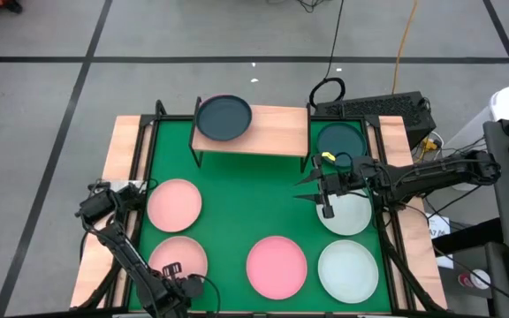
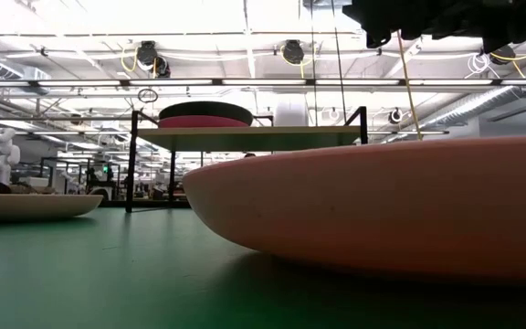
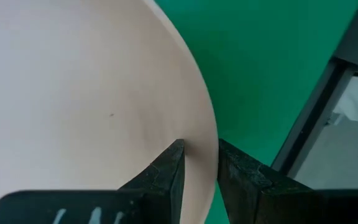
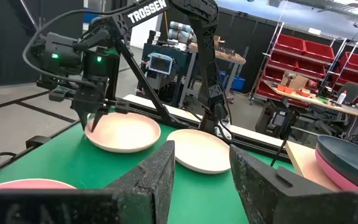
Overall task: Place and stack plates onto a shelf
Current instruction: Stack the bottom light pink plate on top of the black plate on the shelf, then stack the green plate on top of the light pink plate on the shelf
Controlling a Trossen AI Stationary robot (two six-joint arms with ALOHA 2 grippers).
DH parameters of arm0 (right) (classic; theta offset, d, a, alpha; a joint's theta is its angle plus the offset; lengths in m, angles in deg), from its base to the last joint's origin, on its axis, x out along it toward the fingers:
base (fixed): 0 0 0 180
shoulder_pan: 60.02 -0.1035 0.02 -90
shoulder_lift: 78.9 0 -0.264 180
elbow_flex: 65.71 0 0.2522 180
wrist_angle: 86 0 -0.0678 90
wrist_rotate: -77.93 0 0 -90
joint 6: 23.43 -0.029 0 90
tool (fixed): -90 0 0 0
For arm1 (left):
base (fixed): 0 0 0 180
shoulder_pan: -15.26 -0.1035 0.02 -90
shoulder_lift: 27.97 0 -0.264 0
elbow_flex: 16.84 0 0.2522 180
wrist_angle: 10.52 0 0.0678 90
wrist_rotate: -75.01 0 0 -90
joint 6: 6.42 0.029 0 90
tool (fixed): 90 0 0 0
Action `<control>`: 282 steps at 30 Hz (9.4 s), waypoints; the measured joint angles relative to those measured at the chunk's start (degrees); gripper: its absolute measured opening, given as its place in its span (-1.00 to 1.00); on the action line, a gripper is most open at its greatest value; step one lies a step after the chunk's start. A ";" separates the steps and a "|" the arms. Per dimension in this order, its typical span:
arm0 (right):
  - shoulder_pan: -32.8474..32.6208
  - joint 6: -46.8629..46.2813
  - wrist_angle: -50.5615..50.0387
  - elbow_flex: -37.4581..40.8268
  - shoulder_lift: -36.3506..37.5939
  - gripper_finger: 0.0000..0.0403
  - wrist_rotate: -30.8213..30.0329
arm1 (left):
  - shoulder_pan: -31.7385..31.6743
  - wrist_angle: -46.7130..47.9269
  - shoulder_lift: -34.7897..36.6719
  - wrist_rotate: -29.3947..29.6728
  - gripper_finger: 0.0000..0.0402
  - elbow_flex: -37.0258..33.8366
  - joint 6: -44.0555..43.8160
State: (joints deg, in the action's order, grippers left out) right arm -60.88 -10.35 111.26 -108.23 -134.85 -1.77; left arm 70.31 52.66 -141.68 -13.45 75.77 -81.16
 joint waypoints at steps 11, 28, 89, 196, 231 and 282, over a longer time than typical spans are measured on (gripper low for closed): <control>0.00 0.00 0.00 0.00 0.00 -0.33 0.02 | -0.04 0.83 0.17 0.14 -0.90 0.83 2.60; 0.00 -0.46 0.00 0.00 0.00 -0.33 0.04 | -6.52 33.46 0.50 16.87 -0.95 28.30 21.26; 0.00 -0.42 -0.43 0.00 0.20 -0.33 -0.02 | -75.16 -8.91 38.32 13.24 -0.87 -10.92 110.01; 28.02 -11.72 -70.33 -13.18 -26.09 -0.35 -34.34 | -38.77 -73.85 62.07 27.26 -0.46 -51.42 77.55; 20.30 -5.93 -52.39 -24.73 1.28 -1.00 -29.90 | -41.46 -76.25 67.86 36.15 -0.46 -51.27 84.21; 16.17 26.80 -46.86 -72.39 -55.43 -0.52 -19.04 | -59.65 -49.11 74.31 27.41 -0.62 -35.27 80.18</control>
State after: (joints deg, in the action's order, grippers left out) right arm -44.71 16.45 64.40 -180.62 -190.28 -20.81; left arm 10.66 3.56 -67.37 13.96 40.50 -0.98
